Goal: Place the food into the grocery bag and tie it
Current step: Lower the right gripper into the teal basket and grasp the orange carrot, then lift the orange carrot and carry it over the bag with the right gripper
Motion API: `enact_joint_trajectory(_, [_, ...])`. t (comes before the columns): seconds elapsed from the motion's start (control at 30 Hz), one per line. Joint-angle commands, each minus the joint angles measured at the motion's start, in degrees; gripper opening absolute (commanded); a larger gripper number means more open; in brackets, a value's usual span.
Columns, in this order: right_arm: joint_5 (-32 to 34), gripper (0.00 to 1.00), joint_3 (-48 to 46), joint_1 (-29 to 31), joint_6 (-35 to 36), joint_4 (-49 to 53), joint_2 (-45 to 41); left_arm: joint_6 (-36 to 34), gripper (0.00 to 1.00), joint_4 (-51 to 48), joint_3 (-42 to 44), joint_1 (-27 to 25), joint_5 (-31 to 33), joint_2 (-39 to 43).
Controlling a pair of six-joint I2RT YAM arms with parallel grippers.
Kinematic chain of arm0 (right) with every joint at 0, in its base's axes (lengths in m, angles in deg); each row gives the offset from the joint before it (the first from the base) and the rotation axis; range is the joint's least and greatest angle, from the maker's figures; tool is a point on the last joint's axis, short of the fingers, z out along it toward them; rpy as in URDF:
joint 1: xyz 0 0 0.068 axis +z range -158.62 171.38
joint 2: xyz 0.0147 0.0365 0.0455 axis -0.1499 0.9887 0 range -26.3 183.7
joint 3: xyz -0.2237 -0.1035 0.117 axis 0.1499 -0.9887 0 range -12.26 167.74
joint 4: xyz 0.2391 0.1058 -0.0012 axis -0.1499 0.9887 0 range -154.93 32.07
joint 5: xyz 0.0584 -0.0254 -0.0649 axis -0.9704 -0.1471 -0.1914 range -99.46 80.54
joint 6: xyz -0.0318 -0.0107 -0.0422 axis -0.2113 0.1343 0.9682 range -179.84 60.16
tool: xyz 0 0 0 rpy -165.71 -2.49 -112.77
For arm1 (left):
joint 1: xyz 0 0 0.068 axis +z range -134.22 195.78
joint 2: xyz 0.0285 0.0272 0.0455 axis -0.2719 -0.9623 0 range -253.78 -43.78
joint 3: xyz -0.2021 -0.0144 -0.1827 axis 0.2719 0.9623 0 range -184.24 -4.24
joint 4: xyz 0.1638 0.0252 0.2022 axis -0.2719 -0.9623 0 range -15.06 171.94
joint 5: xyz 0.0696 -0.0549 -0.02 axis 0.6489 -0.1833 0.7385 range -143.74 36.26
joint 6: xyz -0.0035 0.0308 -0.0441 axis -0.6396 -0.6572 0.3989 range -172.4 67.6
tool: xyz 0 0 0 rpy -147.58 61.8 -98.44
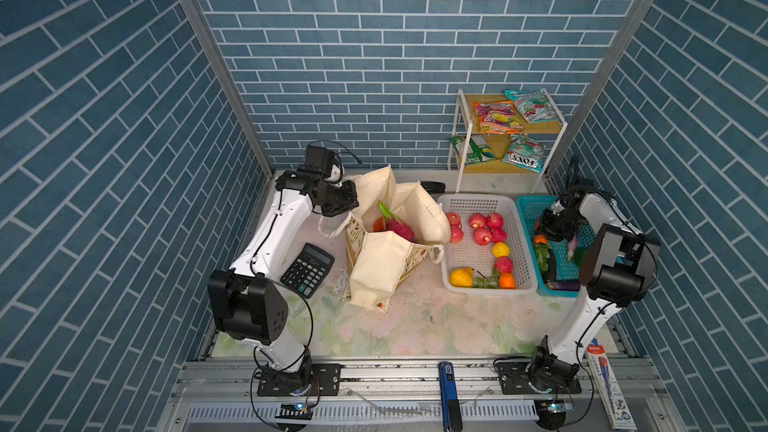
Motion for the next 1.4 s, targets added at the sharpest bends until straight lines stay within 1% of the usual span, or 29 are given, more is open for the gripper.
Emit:
enact_joint_trajectory(0.0, [-0.88,0.06,2.10,-0.55,-0.24,1.73,-3.41,-0.39,0.04,-2.90,0.02,-0.51,0.24,0.94])
enact_joint_trajectory(0.27, [-4.24,0.06,5.28,-2.07,-2.23,2.60,-5.80,-0.63,0.04,-3.24,-0.49,-0.51,0.36,0.60])
enact_joint_trajectory(0.47, [-8.98,0.06,4.73,-3.20,-7.69,-1.18,-10.34,-0.81,0.04,-3.42,-1.03,-0.51,0.10,-0.15])
enact_joint_trajectory(0.6, [-12.44,0.06,2.92,-3.20,-10.68,-6.39,-14.71,-1.04,0.04,-3.73,-1.79,-0.48,-0.19,-0.91])
enact_joint_trajectory(0.77, [-15.15,0.05,0.49,-3.20,-13.98,-13.12,-19.59,-1.55,0.04,-4.30,-2.94,-0.51,-0.23,-1.80])
enact_joint_trajectory(0.9, [-19.34,0.03,-4.70,-2.64,-18.44,-24.31,-24.73,-1.53,0.04,-4.30,-3.40,-0.51,-0.49,-2.16])
enact_joint_trajectory(1.0, [-20.80,0.03,-7.13,-0.71,-19.92,-30.72,-27.92,-1.50,0.04,-4.21,-3.56,-0.51,-0.76,-2.49])
enact_joint_trajectory(1.13, [-20.98,0.04,-5.96,4.58,-16.46,-31.16,-29.65,-1.22,0.04,-3.95,-3.58,-0.59,-1.14,-2.73])
enact_joint_trajectory(1.23, [-21.79,0.05,-4.37,9.57,-14.44,-30.79,-29.54,-1.19,0.04,-3.95,-3.58,-0.60,-1.21,-2.71])
enact_joint_trajectory(1.37, [-20.94,0.05,-1.75,18.75,-9.83,-29.06,-28.60,-0.77,0.04,-4.04,-3.75,-0.69,-1.17,-2.55])
